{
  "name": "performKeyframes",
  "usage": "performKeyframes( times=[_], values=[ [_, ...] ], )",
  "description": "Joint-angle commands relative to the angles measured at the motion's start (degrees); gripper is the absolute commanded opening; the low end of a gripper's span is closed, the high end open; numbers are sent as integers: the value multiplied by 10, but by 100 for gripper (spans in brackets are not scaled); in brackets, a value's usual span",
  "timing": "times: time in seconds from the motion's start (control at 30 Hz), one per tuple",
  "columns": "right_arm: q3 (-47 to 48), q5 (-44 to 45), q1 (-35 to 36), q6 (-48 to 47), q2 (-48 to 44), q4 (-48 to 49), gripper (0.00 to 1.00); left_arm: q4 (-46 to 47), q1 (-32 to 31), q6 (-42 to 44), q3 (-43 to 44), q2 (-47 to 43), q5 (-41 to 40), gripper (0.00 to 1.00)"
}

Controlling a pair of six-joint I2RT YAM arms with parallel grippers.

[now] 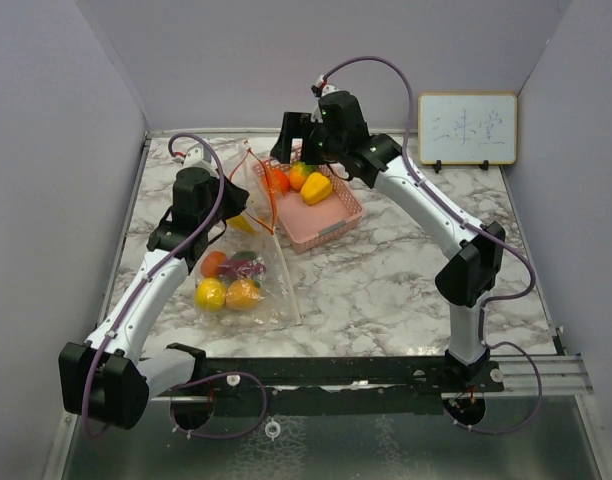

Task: Place the food in the zip-top bag and seal the zipper
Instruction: Place the fake fruit in the zipper food storage bag, then pick up the fake vegetable from the bin.

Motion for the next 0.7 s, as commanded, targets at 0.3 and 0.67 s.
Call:
performKeyframes(
  times=[0.3,0.67],
  values=[
    [119,174,-58,67,223,-61,100,17,2,1,19,1,22,0],
    [127,181,-66,32,289,-25,100,21,2,33,23,14,42,0]
  ],
)
